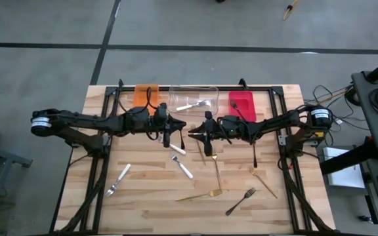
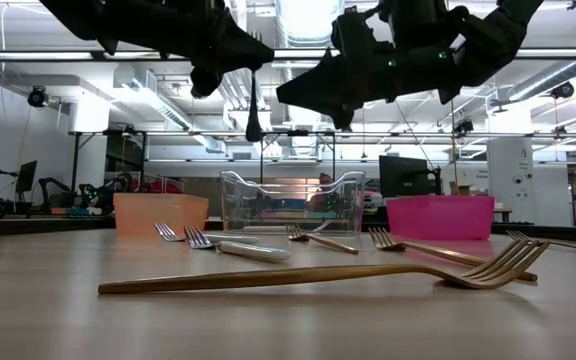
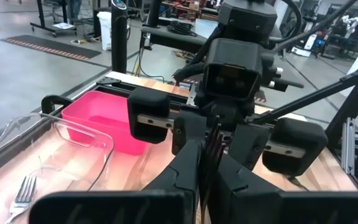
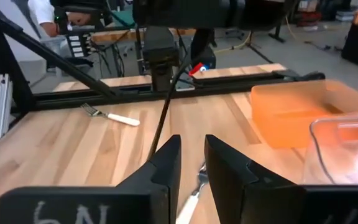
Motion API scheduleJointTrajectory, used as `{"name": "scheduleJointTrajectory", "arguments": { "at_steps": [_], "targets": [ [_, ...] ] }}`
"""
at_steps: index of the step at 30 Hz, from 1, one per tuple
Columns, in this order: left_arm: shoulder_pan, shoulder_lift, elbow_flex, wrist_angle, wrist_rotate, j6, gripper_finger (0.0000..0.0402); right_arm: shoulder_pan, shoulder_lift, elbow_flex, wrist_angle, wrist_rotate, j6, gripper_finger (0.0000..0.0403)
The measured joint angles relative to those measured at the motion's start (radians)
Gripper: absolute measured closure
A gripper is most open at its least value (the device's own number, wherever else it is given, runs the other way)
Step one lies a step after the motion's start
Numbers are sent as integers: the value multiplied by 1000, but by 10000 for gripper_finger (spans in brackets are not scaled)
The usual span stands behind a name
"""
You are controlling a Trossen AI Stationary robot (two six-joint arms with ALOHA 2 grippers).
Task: Sort silverware by color (type)
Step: Put the black fork into the orange bin
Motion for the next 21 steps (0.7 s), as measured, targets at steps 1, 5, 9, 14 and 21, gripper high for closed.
{"name": "scheduleJointTrajectory", "arguments": {
  "at_steps": [1,5,9,14,21],
  "targets": [
    [0,1,0,0,0,6,402,0,0,0,-4,0,13,336],
    [0,1,0,0,0,18,402,2,0,0,-10,-19,62,335],
    [0,1,0,0,0,21,402,2,0,0,-12,-58,78,335],
    [0,1,0,1,0,29,402,2,-1,0,3,-53,-7,345],
    [0,1,0,17,0,39,402,-17,-40,26,-53,-15,146,324]
  ]
}}
